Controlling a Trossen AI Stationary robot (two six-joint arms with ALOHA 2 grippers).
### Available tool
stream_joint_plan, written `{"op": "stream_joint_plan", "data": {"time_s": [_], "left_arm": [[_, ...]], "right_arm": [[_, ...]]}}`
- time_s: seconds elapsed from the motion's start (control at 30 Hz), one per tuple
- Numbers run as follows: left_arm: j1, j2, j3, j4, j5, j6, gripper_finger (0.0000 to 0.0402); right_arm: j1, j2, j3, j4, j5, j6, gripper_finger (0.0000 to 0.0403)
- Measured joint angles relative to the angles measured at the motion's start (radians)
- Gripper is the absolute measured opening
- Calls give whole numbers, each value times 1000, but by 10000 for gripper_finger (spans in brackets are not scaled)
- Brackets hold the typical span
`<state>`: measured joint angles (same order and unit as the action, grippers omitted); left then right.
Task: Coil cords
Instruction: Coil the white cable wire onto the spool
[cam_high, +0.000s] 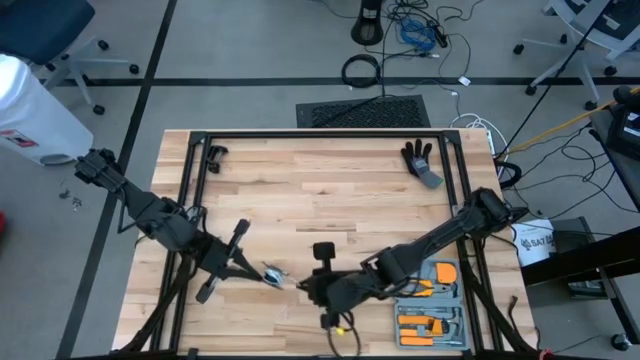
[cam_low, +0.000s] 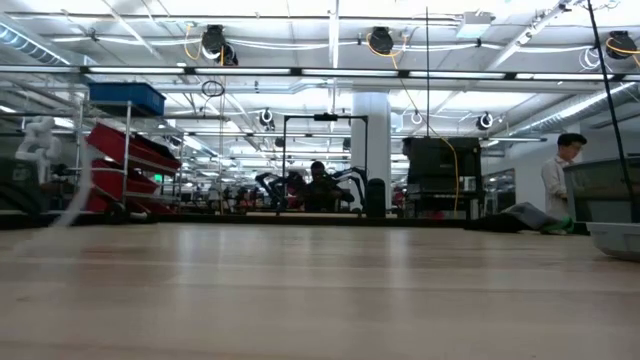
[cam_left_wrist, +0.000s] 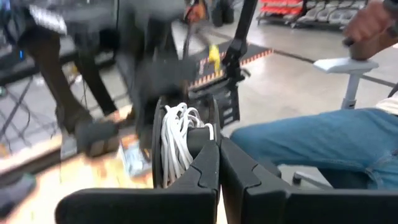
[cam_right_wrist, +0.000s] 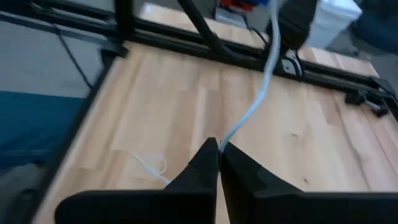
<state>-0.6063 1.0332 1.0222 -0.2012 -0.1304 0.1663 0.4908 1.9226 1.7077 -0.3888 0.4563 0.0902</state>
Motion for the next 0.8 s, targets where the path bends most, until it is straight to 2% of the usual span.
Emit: {"op": "stream_joint_plan", "data": {"time_s": [0.17,0.33,0.63,0.8], "left_arm": [[17,-4,0,-66,-5,-102,2],[49,-1,0,-137,4,-187,2],[85,53,0,-146,187,-179,2],[98,94,0,-102,255,-148,2]], "right_arm": [[37,-38,0,25,3,-26,1],[60,-59,4,23,75,-62,1],[73,-60,84,10,155,-172,0],[65,-58,85,33,156,-227,0]]}}
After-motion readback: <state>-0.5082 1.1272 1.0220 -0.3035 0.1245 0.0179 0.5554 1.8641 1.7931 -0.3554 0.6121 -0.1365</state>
